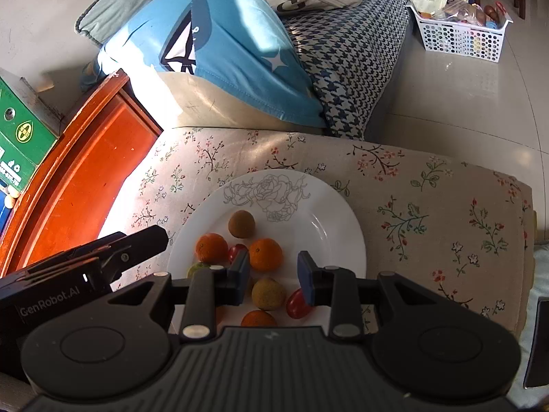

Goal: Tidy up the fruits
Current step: 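Move both open grippers back to the last lime and tangerine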

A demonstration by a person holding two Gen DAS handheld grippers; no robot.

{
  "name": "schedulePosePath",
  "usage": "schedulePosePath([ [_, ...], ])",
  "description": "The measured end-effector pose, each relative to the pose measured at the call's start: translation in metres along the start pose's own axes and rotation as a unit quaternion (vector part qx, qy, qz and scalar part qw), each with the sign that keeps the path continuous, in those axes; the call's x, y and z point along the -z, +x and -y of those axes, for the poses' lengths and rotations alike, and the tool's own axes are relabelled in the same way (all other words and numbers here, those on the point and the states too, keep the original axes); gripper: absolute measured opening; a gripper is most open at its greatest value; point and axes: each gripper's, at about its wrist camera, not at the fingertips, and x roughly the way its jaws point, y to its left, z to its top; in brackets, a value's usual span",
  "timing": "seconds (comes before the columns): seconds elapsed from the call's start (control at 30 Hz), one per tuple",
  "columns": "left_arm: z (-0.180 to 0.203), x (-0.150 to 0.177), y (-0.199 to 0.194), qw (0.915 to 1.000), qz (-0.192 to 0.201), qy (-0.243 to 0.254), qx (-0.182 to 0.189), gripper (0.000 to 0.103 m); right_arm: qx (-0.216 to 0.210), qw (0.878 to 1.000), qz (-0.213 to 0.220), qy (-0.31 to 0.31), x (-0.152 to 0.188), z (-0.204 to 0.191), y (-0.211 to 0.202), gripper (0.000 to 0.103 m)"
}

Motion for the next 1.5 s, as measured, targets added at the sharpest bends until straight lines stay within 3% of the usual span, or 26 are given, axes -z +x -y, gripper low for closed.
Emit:
schedulePosePath([
  [0.5,-0.035,0.012,-0.031,0.9982,-0.035,0.026,-0.04,0.071,-0.042,0.996,-0.009,-0.08,0.017,-0.04,0.002,0.033],
  [0.8,-0.062,0.009,-0.042,0.9978,-0.026,0.002,-0.06,0.071,-0.067,0.99,-0.015,-0.126,0.029,-0.067,0.008,0.033],
  [1.1,-0.091,0.017,-0.043,0.9942,-0.043,-0.023,-0.096,0.072,-0.108,0.975,-0.038,-0.19,0.053,-0.105,0.022,0.033],
  [1.5,-0.11,0.03,-0.034,0.991,-0.072,-0.029,-0.11,0.072,-0.1,0.963,-0.065,-0.241,0.078,-0.134,0.051,0.037],
])
